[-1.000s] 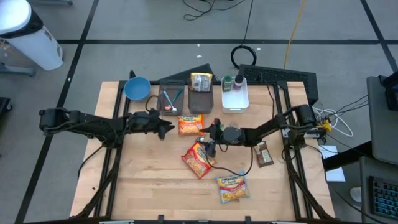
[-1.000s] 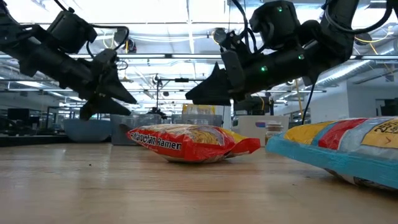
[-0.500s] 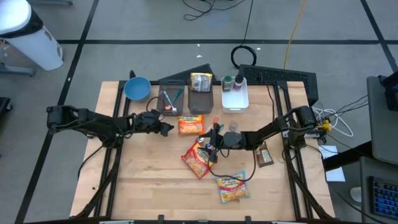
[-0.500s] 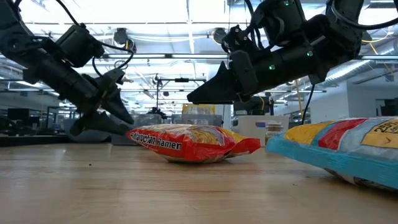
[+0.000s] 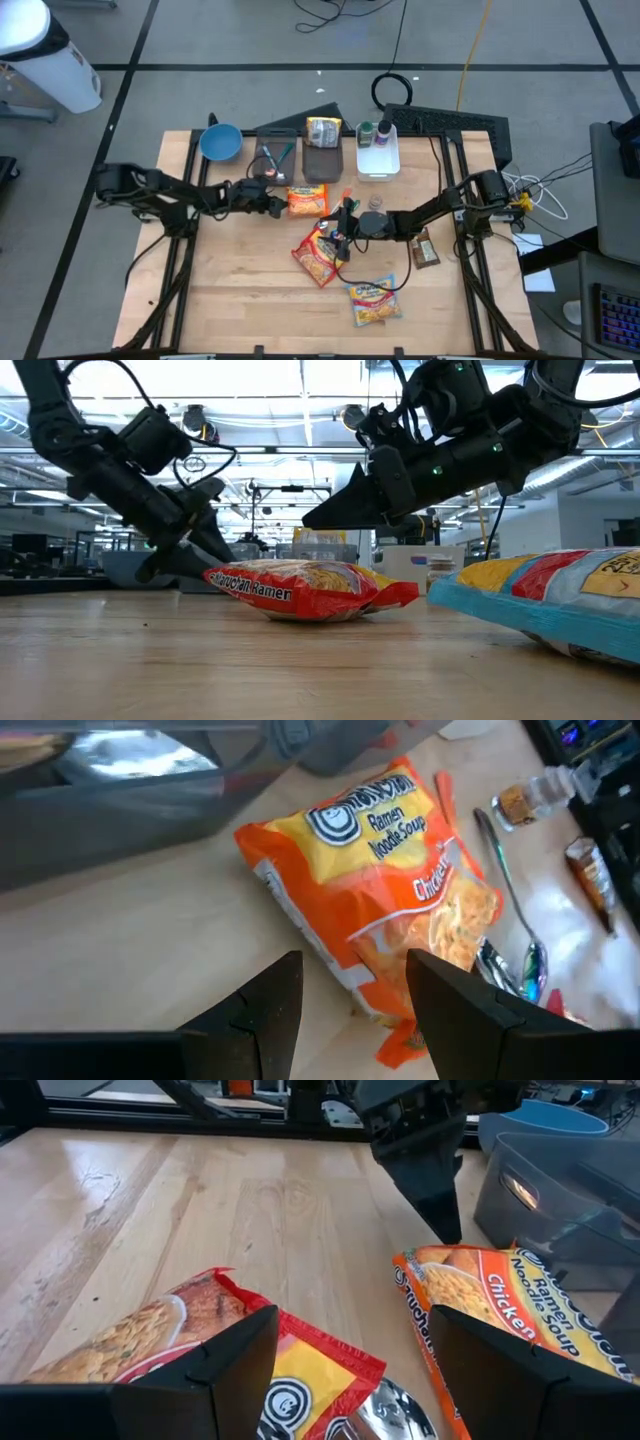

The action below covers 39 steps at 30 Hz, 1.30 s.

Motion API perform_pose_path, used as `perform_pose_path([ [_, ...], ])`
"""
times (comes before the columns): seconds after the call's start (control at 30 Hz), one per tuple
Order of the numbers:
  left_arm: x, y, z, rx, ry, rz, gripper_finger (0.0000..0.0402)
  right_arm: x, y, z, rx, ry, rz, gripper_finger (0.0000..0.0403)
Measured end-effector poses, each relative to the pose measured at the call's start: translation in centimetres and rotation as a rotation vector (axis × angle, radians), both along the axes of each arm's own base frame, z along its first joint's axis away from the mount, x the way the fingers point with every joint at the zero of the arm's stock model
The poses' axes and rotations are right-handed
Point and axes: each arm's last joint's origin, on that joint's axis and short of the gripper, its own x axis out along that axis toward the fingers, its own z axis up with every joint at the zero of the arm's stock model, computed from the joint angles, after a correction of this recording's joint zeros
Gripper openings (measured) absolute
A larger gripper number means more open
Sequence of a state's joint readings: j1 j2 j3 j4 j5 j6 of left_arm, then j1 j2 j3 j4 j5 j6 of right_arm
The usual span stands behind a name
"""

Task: Pick & Place Food Item
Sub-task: Put the orange noodle pack into the right black bin

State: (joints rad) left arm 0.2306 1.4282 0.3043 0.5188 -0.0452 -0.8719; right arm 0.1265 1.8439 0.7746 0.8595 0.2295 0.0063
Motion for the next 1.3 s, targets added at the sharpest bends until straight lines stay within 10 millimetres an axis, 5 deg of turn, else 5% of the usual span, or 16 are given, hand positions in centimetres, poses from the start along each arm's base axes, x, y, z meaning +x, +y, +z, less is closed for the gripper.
perform_pose_path([
  [0.9, 0.72, 0.17, -0.21, 0.023, 0.046, -0.022, 0.0182, -0.02, -0.02, -0.06, -0.015, 0.007, 0.003, 0.0254],
  [1.3, 0.73, 0.17, -0.19, 0.040, 0.049, -0.035, 0.0053, -0.02, -0.02, -0.05, -0.015, 0.007, 0.003, 0.0254],
])
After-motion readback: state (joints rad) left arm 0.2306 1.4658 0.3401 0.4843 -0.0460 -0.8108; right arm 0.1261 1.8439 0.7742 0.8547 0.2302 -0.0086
